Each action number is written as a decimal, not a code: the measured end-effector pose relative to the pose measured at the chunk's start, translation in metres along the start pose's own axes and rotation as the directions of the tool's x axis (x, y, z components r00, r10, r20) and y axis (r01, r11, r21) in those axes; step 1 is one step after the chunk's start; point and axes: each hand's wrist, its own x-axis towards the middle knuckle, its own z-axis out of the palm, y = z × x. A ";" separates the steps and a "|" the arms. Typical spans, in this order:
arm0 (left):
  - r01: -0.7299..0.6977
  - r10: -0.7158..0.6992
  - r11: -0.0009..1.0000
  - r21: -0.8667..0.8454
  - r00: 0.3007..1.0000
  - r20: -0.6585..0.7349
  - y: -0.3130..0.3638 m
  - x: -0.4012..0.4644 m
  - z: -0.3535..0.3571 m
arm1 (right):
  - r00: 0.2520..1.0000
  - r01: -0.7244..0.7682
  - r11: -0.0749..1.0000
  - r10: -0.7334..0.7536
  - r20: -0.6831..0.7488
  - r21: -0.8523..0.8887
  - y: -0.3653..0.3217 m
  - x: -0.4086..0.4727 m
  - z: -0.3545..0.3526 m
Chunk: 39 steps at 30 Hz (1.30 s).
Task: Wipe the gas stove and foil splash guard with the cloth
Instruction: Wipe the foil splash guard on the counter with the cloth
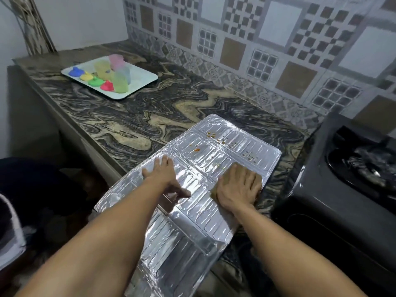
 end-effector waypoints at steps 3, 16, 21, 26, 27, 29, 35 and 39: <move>0.004 -0.004 1.000 0.011 1.000 0.003 -0.001 0.002 0.001 | 0.991 -0.132 0.991 0.132 0.013 -0.022 -0.001 0.036 -0.009; 0.016 -0.016 0.999 0.036 1.000 -0.008 0.002 0.007 0.001 | 0.997 0.057 0.998 -0.056 0.053 -0.017 -0.045 0.071 -0.006; 0.018 -0.017 0.999 0.033 1.000 -0.013 0.002 0.007 0.003 | 0.995 0.016 0.999 -0.019 0.100 0.032 -0.075 0.083 -0.008; 0.012 -0.012 1.000 0.001 0.999 -0.031 0.000 0.006 0.004 | 0.952 -0.078 0.986 0.029 0.306 0.148 -0.098 0.096 -0.033; 0.009 -0.009 1.000 -0.006 0.999 -0.033 0.000 0.005 0.004 | 0.928 -0.057 0.985 -0.008 0.371 0.163 -0.093 0.099 -0.044; 0.009 -0.009 1.000 -0.012 0.999 -0.038 0.000 0.004 0.004 | 0.895 0.122 0.991 -0.134 0.425 0.056 -0.075 0.104 -0.064; 0.022 -0.023 1.000 -0.021 0.999 -0.027 0.002 0.001 0.003 | 0.744 0.623 0.755 -0.490 0.454 -0.206 -0.047 0.112 -0.056; 0.028 -0.028 0.999 -0.016 0.999 -0.021 0.005 0.001 0.002 | 0.767 0.604 0.771 -0.491 0.414 -0.203 -0.061 0.113 -0.035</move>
